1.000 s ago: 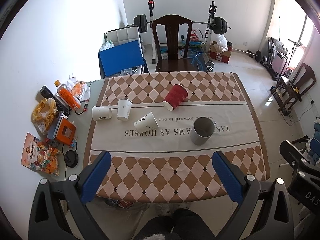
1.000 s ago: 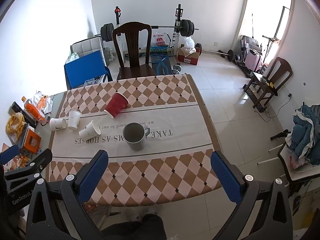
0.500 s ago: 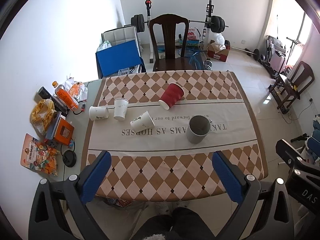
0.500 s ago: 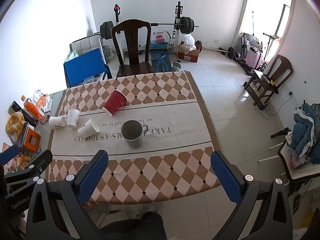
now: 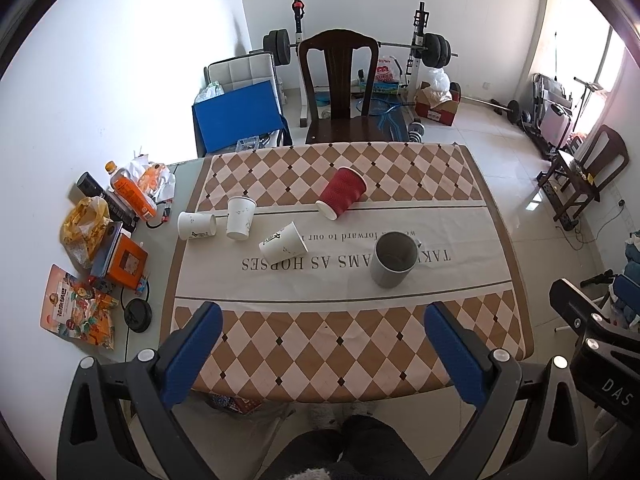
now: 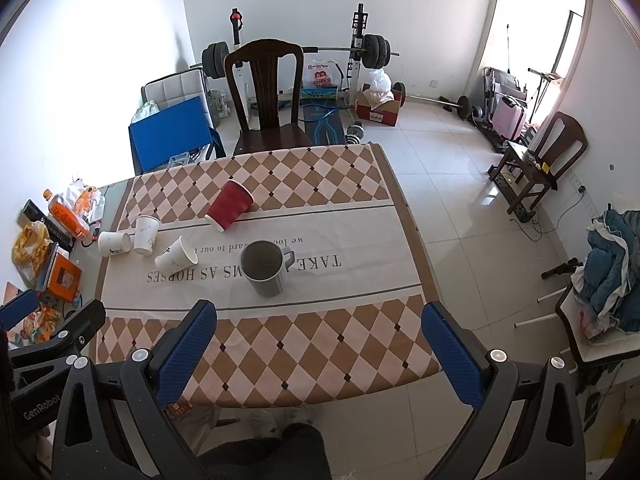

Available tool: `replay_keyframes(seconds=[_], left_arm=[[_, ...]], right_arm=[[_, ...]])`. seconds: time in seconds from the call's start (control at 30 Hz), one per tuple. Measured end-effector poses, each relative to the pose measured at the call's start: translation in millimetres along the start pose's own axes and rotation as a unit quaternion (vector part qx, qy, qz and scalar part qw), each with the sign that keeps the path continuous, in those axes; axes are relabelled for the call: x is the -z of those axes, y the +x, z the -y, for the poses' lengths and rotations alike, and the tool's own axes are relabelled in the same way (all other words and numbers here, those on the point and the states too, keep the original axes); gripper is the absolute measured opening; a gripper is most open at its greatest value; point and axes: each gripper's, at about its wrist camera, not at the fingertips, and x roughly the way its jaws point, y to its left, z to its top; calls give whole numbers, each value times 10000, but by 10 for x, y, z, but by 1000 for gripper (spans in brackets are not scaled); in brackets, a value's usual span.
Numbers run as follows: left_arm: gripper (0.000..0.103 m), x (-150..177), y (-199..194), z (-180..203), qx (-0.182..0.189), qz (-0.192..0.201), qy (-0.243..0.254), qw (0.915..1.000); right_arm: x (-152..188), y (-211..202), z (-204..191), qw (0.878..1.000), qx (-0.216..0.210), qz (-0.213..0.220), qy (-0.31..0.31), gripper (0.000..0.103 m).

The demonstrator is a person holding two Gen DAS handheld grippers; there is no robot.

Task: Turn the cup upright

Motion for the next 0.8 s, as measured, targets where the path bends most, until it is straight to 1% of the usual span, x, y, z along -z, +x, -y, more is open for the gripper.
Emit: replay_keyframes(seconds=[0.8], left_arm=[[103,4,6,-29,4,-4,23,10000]], right_arm=[[-8,-13,7,10000,7,-2,-11,103]])
